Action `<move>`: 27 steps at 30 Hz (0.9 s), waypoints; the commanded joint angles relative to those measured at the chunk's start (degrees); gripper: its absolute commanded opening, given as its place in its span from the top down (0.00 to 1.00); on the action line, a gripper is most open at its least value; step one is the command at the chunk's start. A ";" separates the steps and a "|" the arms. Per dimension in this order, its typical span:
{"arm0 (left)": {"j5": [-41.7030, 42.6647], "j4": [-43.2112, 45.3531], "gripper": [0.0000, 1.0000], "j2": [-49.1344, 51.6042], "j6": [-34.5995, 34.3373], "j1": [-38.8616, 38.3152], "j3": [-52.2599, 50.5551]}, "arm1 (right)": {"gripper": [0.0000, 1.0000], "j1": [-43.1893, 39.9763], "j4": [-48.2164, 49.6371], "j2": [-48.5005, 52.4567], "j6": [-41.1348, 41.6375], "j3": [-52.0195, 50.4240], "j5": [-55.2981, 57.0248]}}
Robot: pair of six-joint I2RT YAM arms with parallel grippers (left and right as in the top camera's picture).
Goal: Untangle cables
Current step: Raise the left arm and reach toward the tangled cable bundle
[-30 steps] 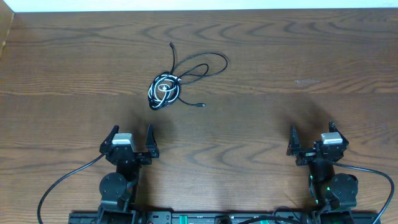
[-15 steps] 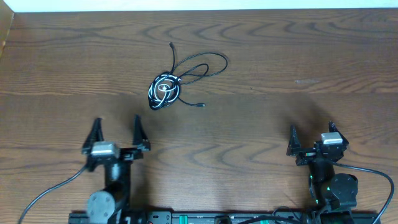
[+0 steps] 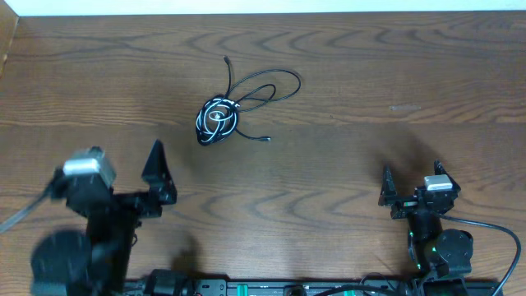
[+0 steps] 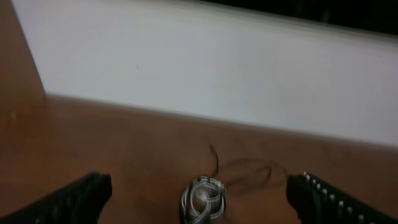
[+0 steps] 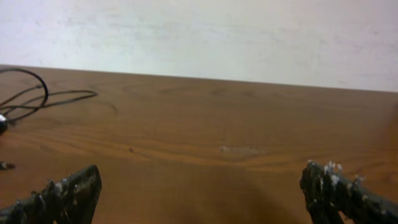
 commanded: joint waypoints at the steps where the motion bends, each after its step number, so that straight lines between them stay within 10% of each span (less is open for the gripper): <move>1: 3.87 -7.48 0.04 11.72 -0.31 -0.33 9.49 | 0.01 -0.31 -0.26 -0.28 -0.66 -0.07 -0.02; 27: 14.34 -16.41 0.05 56.33 -1.27 -0.33 15.74 | 0.01 -0.31 -0.26 -0.28 -0.63 -0.07 -0.02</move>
